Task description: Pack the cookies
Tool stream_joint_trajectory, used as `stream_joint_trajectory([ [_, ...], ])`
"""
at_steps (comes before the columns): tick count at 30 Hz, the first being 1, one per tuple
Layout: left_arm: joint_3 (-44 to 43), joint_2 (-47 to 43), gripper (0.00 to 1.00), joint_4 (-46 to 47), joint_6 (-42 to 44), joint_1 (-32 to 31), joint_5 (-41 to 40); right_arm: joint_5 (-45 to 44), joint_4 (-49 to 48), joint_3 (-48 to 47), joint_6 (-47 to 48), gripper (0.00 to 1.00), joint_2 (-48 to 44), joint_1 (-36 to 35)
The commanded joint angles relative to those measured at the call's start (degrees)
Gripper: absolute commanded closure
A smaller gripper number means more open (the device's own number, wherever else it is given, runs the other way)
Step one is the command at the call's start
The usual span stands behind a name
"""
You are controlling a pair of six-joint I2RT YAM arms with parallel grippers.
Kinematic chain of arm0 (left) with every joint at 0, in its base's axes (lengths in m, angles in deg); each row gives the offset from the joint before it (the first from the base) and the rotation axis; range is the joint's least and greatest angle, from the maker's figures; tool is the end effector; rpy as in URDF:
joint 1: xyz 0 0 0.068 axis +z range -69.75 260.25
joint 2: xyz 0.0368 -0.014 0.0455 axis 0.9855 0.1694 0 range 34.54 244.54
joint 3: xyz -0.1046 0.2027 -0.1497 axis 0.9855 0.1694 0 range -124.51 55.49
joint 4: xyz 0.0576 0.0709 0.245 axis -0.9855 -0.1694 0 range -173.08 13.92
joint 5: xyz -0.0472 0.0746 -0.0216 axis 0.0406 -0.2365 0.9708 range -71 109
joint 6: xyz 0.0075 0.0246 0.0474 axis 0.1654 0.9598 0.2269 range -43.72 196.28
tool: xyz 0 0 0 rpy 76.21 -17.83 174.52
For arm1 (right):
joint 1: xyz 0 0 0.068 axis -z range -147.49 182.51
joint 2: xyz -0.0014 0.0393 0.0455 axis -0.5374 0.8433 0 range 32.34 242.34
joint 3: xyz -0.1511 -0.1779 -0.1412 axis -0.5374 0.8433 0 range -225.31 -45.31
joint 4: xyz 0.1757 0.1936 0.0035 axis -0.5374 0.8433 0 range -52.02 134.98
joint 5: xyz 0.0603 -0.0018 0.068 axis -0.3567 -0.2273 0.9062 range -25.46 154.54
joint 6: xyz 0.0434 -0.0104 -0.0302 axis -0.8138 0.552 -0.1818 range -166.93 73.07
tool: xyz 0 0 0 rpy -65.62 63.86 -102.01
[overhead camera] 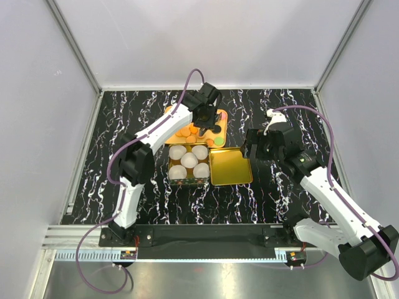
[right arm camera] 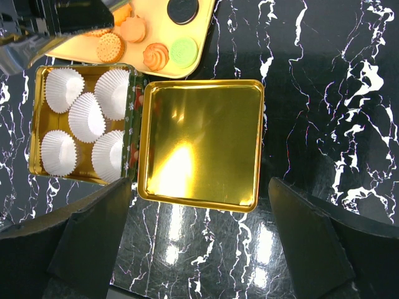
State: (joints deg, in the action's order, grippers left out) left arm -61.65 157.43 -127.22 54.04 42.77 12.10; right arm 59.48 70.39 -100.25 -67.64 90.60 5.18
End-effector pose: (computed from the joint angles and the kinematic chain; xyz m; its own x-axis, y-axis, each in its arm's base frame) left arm 0.3779 -0.2844 0.2788 -0.8241 0.1584 -0.5438 0.2593 0.9591 -0.1136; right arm 0.1951 0.0973 0.3199 -0.6244 0.0738 -0.7776 -0.1849 0.9533 0.2389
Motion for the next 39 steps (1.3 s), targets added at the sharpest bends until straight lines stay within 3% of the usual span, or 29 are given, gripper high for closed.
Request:
stream_joint_trajectory([
  [1, 2.17, -5.11, 0.62, 1.82, 1.06, -0.23, -1.36, -0.56, -2.08, 0.36, 0.58, 0.0, 0.1, 0.17],
  [19, 17.37, -20.66, 0.62, 3.41, 1.67, -0.23, -1.54, -0.56, -2.17, 0.01, 0.67, 0.0, 0.63, 0.17],
  [28, 32.56, -35.85, 0.61, 5.25, 0.36, -0.23, -1.45, -0.3, -2.26, -0.26, 0.67, 0.0, 1.07, 0.17],
  [39, 42.16, -48.0, 0.6, 2.01, 0.79, -0.23, -2.07, -0.74, -2.35, -0.08, 0.67, 0.0, 1.95, 0.17],
])
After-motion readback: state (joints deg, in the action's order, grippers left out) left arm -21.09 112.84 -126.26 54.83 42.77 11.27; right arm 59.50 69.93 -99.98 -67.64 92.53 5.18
